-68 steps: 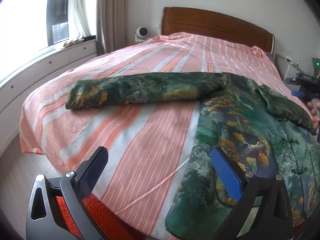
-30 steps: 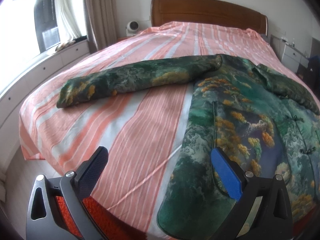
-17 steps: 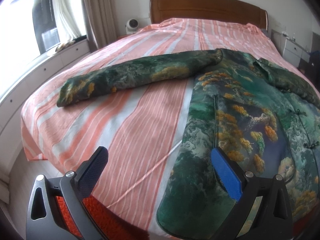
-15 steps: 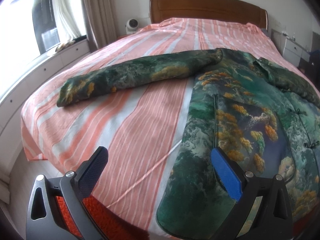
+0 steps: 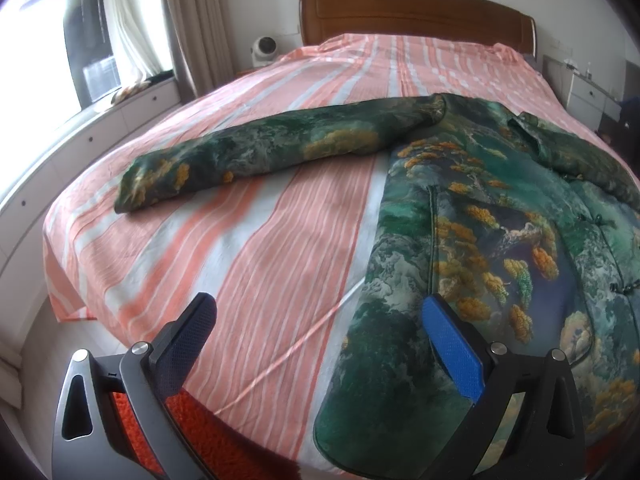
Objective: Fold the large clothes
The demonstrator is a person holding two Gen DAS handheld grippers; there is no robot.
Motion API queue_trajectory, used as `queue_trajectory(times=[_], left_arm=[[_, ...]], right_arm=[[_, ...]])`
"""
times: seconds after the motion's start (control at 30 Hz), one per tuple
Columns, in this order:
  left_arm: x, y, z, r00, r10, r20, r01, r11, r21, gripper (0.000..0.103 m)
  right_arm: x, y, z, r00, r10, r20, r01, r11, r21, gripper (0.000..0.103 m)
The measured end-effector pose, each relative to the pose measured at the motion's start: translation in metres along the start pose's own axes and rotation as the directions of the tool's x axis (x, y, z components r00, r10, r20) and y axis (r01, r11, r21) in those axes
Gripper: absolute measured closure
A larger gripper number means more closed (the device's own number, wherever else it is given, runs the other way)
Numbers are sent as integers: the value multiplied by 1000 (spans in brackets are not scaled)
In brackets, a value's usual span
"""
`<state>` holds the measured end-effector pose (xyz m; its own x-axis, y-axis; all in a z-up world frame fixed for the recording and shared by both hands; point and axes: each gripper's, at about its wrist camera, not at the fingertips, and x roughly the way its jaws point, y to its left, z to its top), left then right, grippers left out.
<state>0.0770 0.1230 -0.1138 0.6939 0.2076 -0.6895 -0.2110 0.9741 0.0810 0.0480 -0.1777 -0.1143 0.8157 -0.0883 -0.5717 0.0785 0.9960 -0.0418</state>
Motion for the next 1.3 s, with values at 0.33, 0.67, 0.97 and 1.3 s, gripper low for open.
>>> queue_trajectory(times=[0.33, 0.67, 0.97, 1.3], left_arm=[[1, 1, -1, 1000, 4, -4, -4, 1000, 0, 1], [1, 1, -2, 1000, 5, -6, -5, 1000, 1, 1], [-2, 8, -1, 1000, -7, 7, 7, 999, -31, 1], [3, -1, -1, 1000, 17, -7, -17, 1000, -3, 1]], right_arm=[[2, 0, -1, 1000, -4, -9, 4, 1000, 2, 16], [3, 0, -2, 1000, -4, -13, 4, 1000, 1, 16], [10, -11, 13, 986, -119, -115, 124, 992, 37, 16], [9, -35, 22, 932, -299, -204, 309, 951, 18, 16]])
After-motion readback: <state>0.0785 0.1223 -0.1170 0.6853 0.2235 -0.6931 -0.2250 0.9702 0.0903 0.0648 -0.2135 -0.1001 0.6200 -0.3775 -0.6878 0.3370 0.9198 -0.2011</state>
